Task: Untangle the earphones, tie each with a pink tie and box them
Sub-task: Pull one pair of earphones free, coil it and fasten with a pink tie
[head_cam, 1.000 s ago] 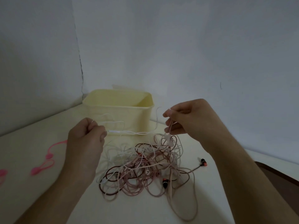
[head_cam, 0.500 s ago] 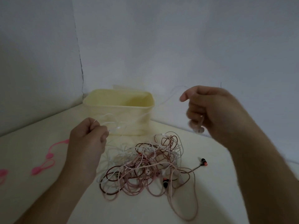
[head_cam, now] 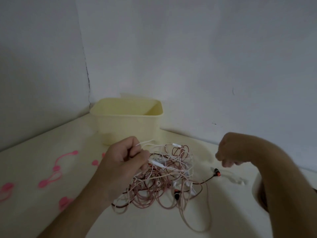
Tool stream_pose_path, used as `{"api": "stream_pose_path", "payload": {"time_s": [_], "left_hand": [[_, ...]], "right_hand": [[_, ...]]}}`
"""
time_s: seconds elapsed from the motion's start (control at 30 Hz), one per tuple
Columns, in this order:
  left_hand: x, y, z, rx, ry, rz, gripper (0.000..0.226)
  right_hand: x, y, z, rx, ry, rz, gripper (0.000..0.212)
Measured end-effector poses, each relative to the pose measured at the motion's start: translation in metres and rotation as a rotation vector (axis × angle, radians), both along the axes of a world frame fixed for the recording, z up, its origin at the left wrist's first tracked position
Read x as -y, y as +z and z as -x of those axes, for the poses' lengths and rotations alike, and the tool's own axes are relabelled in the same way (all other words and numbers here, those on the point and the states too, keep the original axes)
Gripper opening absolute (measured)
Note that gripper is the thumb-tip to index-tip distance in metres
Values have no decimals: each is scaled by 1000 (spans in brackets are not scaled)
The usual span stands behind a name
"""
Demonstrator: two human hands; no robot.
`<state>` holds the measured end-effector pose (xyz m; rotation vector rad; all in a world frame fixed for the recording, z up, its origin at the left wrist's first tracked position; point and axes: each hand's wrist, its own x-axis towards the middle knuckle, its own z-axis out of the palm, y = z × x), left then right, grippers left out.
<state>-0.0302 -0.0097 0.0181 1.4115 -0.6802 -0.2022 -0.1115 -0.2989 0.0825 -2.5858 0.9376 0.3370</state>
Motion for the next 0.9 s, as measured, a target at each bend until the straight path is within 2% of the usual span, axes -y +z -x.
{"api": "stream_pose_path", "payload": {"time_s": [0.1, 0.2, 0.3, 0.37, 0.47, 0.57, 0.63, 0.73, 0.8, 0.83, 0.9], "left_hand": [[0, 0, -1, 3, 17, -5, 43], [2, 1, 0, -2, 69, 8, 43], [3, 2, -1, -14, 110, 56, 46], [1, 2, -5, -24, 119, 65, 50], [-1, 2, -6, -24, 149, 54, 44], [-4, 2, -8, -4, 196, -7, 35], [-6, 2, -12, -61, 210, -9, 35], [-6, 4, -14, -163, 222, 80, 36], [-5, 4, -14, -159, 230, 88, 36], [-5, 4, -14, -137, 220, 77, 35], [-4, 3, -11, -83, 162, 43, 37]], "right_hand": [[-30, 10, -12, 70, 232, 154, 21], [-81, 24, -12, 335, 473, -73, 16], [-125, 24, -11, 397, 632, -306, 17], [-137, 15, -17, 413, 620, -313, 21], [-137, 8, -22, 424, 584, -195, 8], [-121, 18, -19, 455, 481, -113, 20], [-101, 28, -13, 477, 364, 13, 22], [-75, 35, -2, 475, 36, 258, 19], [-71, 35, 1, 453, -89, 377, 13], [-73, 33, 0, 449, -82, 397, 16], [-84, 29, -5, 495, 84, 309, 52]]}}
